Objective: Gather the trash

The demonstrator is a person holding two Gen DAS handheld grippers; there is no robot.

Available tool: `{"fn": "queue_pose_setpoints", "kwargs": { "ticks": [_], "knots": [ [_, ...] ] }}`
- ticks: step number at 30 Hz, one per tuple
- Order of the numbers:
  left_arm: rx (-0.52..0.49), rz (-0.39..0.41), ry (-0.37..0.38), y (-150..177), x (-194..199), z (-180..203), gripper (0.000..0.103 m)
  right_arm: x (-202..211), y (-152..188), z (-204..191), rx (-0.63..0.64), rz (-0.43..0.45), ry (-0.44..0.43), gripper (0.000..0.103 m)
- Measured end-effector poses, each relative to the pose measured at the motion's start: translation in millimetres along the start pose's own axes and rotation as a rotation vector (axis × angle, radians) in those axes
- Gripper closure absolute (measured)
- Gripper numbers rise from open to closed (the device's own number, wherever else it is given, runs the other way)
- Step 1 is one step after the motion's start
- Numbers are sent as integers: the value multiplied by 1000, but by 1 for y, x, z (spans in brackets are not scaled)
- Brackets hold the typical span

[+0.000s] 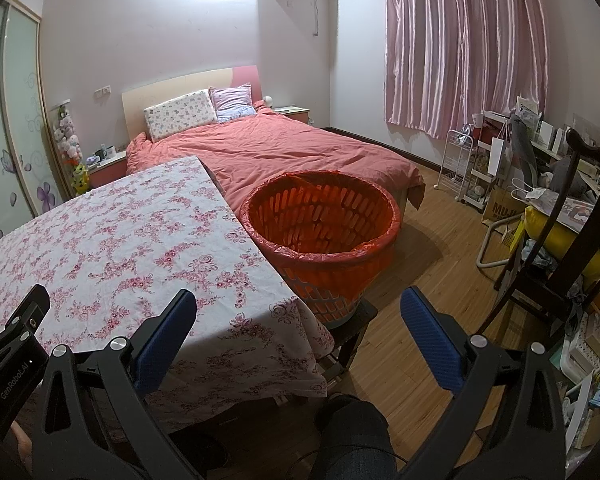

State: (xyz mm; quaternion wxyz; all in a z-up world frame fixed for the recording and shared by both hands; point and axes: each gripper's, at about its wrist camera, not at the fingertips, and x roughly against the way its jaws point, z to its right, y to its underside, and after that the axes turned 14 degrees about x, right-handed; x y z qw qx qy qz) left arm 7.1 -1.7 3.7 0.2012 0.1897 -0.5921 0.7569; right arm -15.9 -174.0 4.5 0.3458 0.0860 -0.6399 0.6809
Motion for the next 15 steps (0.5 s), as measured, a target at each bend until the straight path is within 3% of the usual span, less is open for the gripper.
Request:
{"fn": "queue_pose_setpoints", "kwargs": {
  "ticks": [15],
  "knots": [
    [-1, 0, 0, 0, 0, 0, 4, 0, 1, 1, -1, 0, 0, 2]
  ]
}}
